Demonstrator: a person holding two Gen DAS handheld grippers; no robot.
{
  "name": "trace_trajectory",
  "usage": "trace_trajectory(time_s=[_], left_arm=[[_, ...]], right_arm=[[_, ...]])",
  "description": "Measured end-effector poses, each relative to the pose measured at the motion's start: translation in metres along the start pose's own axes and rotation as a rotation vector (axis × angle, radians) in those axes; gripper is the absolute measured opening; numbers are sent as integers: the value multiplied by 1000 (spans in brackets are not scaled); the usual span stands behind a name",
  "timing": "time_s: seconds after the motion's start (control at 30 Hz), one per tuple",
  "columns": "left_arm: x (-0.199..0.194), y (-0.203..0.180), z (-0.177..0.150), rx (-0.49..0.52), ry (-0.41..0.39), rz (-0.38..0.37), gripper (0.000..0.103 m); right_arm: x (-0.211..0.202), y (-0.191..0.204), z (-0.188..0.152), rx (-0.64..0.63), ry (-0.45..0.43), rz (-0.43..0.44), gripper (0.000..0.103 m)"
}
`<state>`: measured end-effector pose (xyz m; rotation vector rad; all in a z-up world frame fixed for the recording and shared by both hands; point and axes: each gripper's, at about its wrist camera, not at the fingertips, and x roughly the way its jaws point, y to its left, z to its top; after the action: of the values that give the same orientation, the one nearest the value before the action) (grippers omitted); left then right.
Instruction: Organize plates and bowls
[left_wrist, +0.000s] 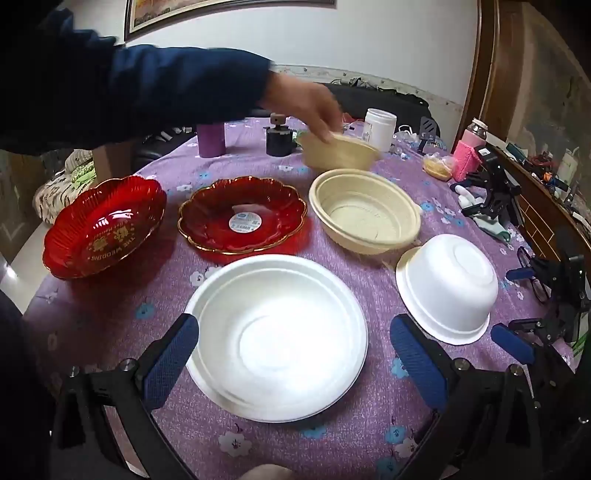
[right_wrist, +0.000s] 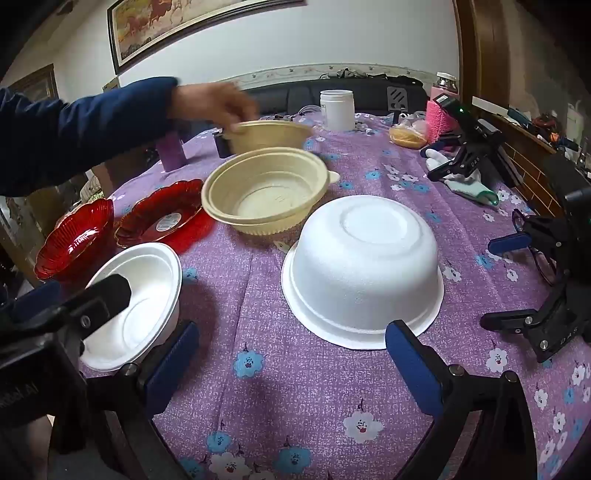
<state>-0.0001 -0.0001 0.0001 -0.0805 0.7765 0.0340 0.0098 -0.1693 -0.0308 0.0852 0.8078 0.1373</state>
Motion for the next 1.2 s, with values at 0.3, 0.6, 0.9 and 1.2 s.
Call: trace_trajectory(time_s=[0.3,0.6,0.9,1.2], left_arm=[[4,-3,-9,-8,25,1,103],[6,4,-5,-18,52,-6,103],[-1,15,-7,-40,51,-15,103],[-5,39,-12,-86,59,-29,103]], right_arm=[[0,0,-1,-3,0,-3,102],[-1,1,1,-6,2,-2,102],[-6,5,-2,-2,5,-9,102],[-15,18,-2,-36,-10,-26,102]])
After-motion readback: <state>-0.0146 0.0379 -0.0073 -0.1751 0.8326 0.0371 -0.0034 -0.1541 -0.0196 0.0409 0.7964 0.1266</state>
